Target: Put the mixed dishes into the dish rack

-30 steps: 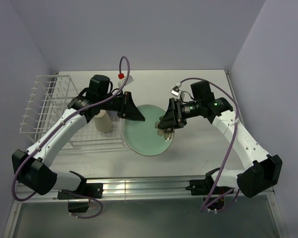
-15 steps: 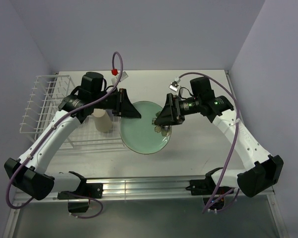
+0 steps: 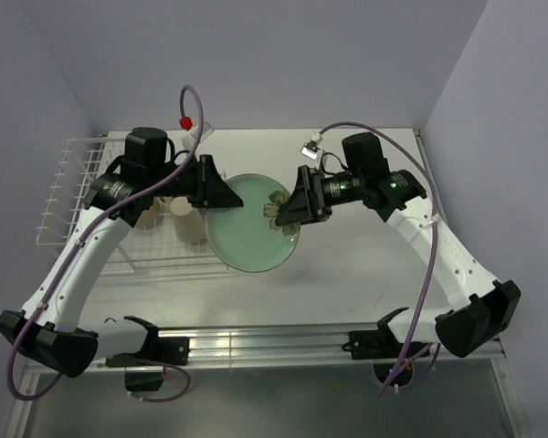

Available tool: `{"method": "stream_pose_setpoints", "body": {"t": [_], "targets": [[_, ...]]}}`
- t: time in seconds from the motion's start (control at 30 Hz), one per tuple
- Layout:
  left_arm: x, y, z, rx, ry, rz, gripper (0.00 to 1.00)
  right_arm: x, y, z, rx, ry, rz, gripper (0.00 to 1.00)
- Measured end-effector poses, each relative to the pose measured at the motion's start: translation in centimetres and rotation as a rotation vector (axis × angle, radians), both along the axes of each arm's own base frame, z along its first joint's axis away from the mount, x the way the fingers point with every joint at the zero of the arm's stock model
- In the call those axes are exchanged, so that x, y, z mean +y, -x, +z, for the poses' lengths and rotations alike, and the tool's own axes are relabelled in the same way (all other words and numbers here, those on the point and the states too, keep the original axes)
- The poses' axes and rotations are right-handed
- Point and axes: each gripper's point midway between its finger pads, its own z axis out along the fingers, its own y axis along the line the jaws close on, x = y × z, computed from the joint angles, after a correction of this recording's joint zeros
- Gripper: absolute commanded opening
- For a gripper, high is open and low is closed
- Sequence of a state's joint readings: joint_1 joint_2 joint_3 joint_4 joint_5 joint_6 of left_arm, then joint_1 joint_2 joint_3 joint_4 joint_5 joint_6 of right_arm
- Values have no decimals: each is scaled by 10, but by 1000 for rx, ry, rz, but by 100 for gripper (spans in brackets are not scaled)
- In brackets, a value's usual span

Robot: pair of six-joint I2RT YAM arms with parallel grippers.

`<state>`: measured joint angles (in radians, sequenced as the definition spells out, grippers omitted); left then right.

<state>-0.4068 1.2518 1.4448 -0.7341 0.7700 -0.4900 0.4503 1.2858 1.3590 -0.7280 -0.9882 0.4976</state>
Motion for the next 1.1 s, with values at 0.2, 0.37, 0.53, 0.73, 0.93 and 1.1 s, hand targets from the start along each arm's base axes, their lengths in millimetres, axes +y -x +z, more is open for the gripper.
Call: {"method": "stream_pose_setpoints", "body": {"t": [0.2, 0.37, 0.53, 0.73, 0.93, 1.1], "targets": [[6, 12, 18, -52, 39, -6, 0, 8, 0, 5, -33, -25, 25, 66], [11, 22, 32, -76, 89, -20, 0, 19, -1, 12, -57, -73, 74, 58], [14, 29, 39, -85, 126, -35, 0, 30, 4, 32, -108, -158, 135, 22], [21, 30, 44, -69, 143, -1, 0, 40, 4, 39, -135, -193, 182, 0], [26, 35, 51, -112, 151, -3, 8, 47, 9, 48, -177, -222, 195, 0], [29, 36, 55, -121, 159, -1, 75, 50, 10, 52, -213, -235, 195, 0]]}}
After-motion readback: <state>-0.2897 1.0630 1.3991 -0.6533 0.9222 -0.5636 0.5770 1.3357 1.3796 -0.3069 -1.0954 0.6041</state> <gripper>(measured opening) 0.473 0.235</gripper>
